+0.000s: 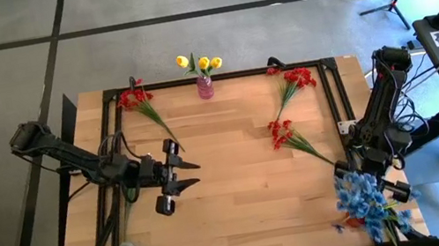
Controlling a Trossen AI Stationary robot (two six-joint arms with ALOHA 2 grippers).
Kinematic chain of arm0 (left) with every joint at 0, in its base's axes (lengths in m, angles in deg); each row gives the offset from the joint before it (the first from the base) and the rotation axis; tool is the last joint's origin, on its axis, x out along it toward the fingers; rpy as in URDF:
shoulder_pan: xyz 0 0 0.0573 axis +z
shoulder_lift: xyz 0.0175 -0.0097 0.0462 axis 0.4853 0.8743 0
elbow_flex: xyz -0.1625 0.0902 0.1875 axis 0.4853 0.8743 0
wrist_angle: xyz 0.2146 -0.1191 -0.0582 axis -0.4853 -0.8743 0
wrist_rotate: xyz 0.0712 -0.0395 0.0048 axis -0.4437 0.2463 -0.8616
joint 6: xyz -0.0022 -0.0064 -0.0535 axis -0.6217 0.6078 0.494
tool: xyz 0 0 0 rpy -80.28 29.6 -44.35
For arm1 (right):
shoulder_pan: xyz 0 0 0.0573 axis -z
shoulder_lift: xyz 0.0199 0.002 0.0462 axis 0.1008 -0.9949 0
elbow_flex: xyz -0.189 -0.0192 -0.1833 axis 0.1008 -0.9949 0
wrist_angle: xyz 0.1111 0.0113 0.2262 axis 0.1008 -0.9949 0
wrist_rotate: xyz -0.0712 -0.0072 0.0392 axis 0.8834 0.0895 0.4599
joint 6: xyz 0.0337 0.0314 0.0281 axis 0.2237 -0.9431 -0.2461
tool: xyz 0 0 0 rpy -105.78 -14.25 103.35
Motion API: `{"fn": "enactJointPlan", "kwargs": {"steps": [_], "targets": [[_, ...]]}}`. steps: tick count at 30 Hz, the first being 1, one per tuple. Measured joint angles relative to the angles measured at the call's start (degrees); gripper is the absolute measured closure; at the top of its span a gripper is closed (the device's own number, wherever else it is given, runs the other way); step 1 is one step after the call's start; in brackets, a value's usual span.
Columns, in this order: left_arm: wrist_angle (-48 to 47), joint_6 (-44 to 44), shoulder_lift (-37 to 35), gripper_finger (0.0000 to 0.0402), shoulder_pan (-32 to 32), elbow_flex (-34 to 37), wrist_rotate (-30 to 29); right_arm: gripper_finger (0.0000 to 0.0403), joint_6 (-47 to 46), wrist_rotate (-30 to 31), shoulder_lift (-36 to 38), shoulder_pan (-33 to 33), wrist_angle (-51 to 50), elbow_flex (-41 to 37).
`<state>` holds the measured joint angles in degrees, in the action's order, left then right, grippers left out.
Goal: Sort flowers into vase by color
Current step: Put the bottom blue flowers into the red vase
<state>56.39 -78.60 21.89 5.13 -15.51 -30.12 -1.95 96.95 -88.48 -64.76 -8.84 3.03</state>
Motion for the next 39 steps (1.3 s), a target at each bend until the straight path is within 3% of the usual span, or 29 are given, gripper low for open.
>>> {"fn": "enactJointPlan", "kwargs": {"steps": [14, 22, 29, 39], "targets": [[0.2, 0.0, 0.0, 0.0262, 0.0, 0.0, 0.0, 0.0394, 4.1, -16.8, 0.3, 0.0, -9.0, -0.1], [0.5, -0.4, 0.0, 0.0262, 0.2, 0.0, 0.0, 0.0393, 6.7, -13.2, 5.7, 0.0, -14.9, -0.1], [0.5, -0.5, 0.0, 0.0262, 0.4, 0.0, 0.0, 0.0378, 9.7, -4.2, 18.6, 0.0, -23.5, -0.1], [0.4, -0.8, 0.0, 0.0262, 0.4, 0.0, 0.0, 0.0374, 8.2, -3.4, 34.7, 0.0, -40.5, -0.1]]}}
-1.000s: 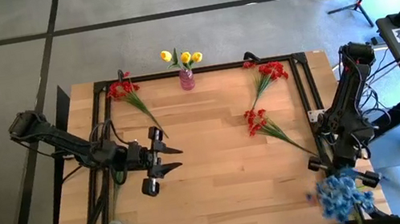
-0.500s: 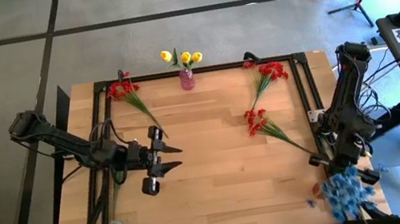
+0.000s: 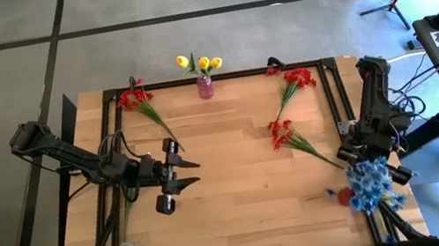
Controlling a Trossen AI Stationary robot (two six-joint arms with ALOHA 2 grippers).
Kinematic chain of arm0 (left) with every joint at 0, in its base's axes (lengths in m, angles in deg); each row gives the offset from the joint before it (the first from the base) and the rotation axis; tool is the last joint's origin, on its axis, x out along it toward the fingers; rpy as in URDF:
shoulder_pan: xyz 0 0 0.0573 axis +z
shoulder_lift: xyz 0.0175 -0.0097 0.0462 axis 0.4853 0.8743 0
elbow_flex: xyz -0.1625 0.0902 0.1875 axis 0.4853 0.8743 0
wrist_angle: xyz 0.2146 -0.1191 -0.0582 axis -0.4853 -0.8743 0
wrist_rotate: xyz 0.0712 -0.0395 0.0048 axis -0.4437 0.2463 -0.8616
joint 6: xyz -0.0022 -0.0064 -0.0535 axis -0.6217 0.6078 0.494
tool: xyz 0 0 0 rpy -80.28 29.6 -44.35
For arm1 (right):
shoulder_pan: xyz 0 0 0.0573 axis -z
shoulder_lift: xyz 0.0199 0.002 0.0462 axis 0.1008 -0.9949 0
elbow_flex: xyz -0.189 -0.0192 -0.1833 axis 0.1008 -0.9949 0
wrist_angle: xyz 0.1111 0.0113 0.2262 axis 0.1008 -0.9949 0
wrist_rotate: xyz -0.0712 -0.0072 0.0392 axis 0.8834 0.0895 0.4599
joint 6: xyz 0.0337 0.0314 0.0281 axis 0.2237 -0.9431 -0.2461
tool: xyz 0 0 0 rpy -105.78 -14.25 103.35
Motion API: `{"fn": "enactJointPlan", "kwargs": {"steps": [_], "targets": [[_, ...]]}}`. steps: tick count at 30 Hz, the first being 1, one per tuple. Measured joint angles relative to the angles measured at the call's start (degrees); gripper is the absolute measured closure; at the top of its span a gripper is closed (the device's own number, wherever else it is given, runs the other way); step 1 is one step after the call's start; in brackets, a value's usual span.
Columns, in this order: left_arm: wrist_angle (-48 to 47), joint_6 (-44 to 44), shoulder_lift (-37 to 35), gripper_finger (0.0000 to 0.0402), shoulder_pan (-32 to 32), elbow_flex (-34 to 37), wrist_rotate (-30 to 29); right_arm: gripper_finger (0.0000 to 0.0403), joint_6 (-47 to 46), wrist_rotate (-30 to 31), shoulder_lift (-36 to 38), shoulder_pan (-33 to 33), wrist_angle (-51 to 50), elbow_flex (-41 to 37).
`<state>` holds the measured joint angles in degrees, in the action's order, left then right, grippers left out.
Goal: Sort flowers into vase by color
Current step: Put the bottom blue flowers into the red vase
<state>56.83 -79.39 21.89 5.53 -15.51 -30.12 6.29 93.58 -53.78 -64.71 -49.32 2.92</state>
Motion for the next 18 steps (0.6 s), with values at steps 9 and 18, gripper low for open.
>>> {"fn": "enactJointPlan", "kwargs": {"steps": [9, 18], "targets": [[0.0, -0.3, 0.0, 0.0262, 0.0, 0.0, 0.0, 0.0314, 5.6, 12.2, 7.3, 0.0, -5.4, 0.0], [-0.5, -0.8, 0.0, 0.0262, 0.0, 0.0, 0.0, 0.0236, 6.9, 18.9, 9.6, 0.0, -14.7, 3.5]]}}
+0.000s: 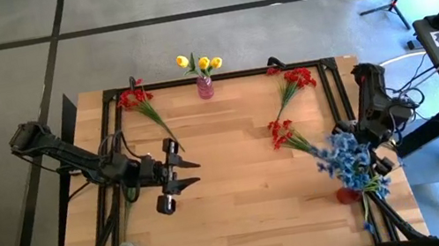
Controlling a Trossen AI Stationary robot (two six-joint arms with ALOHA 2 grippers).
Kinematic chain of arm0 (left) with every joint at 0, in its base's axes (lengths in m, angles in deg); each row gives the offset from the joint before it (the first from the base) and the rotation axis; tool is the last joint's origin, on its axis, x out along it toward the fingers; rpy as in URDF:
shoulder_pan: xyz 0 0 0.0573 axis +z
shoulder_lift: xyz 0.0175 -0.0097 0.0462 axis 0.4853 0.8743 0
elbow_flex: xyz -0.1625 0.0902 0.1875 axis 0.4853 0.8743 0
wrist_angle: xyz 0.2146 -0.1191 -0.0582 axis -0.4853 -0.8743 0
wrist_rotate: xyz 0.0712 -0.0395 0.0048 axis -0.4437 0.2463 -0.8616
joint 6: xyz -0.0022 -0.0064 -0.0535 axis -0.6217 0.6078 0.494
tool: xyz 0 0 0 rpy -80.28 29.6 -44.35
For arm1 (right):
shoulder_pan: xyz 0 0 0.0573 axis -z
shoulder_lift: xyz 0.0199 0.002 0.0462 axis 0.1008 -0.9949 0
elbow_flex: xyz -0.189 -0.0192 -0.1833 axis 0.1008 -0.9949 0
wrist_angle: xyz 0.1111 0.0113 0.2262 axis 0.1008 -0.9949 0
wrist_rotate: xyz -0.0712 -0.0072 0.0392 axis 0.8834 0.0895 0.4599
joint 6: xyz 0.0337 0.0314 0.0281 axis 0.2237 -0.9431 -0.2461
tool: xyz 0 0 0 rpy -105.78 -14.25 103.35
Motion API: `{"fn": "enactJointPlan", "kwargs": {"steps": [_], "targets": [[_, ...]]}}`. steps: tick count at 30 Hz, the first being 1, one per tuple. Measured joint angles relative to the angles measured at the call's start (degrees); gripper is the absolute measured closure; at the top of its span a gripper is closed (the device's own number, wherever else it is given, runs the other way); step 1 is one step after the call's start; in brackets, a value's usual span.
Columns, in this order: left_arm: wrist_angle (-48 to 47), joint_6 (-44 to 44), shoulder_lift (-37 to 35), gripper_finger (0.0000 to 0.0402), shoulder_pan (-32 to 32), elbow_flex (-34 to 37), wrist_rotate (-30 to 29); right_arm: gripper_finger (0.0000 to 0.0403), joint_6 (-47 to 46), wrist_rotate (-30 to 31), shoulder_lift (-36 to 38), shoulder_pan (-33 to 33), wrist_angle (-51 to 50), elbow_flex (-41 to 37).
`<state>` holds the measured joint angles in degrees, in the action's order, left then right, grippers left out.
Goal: Sort flowers into vase by color
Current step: Put the bottom blue flowers into the red vase
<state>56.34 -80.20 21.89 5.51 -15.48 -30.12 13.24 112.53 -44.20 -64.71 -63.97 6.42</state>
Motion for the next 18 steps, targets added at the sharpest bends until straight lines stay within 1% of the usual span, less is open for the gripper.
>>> {"fn": "enactJointPlan", "kwargs": {"steps": [3, 5, 8, 12, 16, 18], "targets": [[-0.4, 0.0, 0.0, 0.0262, 0.0, 0.0, 0.0, 0.0221, -3.8, -0.2, 0.0, 0.0, -7.9, 3.3], [-0.6, 0.0, 0.0, 0.0262, 0.0, 0.0, 0.0, 0.0211, -4.7, -0.2, 0.0, 0.0, -10.3, 5.9], [-1.1, 0.0, 0.0, 0.0262, 0.0, 0.0, 0.0, 0.0195, -4.9, -0.2, 0.0, 0.0, -11.7, 8.7], [-1.5, 0.0, 0.0, 0.0262, 0.0, 0.0, 0.0, 0.0178, -5.0, 1.3, 0.0, 0.0, -12.5, 10.0], [-1.5, 0.0, 0.0, 0.0262, 0.0, 0.0, 0.0, 0.0175, -8.0, 5.5, -0.2, 0.0, -10.8, 10.1], [-1.6, 0.0, 0.0, 0.0262, 0.0, 0.0, 0.0, 0.0179, -8.8, 5.6, -1.6, 0.0, -10.8, 10.2]]}}
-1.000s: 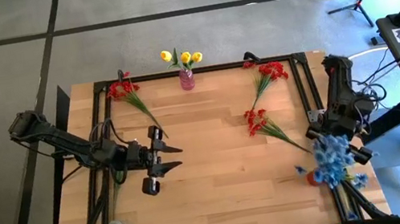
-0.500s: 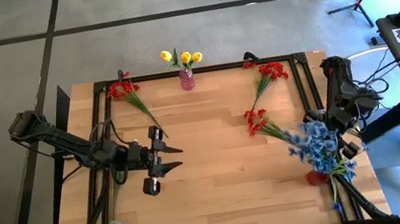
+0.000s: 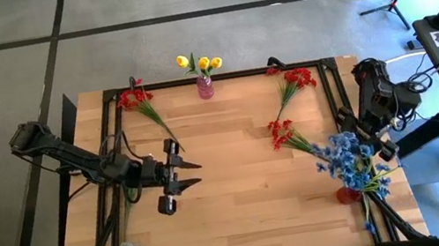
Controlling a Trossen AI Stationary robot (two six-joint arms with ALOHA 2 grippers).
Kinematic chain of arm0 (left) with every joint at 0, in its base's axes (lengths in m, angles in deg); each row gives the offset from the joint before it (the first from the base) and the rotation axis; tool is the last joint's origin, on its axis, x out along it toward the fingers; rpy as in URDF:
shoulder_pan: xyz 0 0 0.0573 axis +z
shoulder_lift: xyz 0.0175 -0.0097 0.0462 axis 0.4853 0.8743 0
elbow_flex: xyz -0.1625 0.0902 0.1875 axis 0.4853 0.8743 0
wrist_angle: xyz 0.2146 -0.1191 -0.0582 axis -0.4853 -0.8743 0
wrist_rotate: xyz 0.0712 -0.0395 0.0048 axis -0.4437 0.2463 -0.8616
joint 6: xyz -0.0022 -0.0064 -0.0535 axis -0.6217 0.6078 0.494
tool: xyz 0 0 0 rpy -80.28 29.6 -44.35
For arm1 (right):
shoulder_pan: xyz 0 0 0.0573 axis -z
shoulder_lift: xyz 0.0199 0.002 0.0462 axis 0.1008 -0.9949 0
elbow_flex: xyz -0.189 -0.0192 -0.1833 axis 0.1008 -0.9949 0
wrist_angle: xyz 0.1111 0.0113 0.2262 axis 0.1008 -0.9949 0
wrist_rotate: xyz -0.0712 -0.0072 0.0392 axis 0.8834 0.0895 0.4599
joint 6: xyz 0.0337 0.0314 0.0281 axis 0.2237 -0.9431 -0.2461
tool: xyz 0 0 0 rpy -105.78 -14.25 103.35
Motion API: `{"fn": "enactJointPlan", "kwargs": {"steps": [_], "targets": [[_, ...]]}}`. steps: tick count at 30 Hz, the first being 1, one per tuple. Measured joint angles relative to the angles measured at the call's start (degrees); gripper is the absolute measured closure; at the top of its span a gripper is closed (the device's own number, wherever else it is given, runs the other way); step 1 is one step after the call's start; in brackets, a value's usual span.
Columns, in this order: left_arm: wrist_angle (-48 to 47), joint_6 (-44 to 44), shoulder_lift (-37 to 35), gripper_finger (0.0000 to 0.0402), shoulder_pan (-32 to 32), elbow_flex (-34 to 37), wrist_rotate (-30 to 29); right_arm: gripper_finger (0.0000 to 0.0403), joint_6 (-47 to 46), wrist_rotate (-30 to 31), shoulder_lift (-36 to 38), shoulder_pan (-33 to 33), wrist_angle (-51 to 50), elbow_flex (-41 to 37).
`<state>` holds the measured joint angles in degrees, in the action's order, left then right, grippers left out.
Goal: Sort flowers into vase by color
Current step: Put the bottom blue flowers into the red vase
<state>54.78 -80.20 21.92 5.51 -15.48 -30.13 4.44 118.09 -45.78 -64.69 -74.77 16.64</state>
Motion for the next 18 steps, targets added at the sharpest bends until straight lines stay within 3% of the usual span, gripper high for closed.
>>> {"fn": "enactJointPlan", "kwargs": {"steps": [10, 14, 18], "targets": [[-1.8, 0.0, 0.0, 0.0262, 0.5, 0.0, 0.0, 0.0226, -6.9, -4.9, -7.6, 0.0, -2.3, -0.1], [-1.8, 0.0, 0.0, 0.0262, 1.1, 0.0, 0.0, 0.0273, -8.5, -6.0, -8.2, 0.0, -3.3, 1.0], [-1.8, 0.0, 0.0, 0.0262, 2.0, 0.0, 0.0, 0.0348, -9.9, -7.7, -8.0, 0.0, -9.6, 5.2]]}}
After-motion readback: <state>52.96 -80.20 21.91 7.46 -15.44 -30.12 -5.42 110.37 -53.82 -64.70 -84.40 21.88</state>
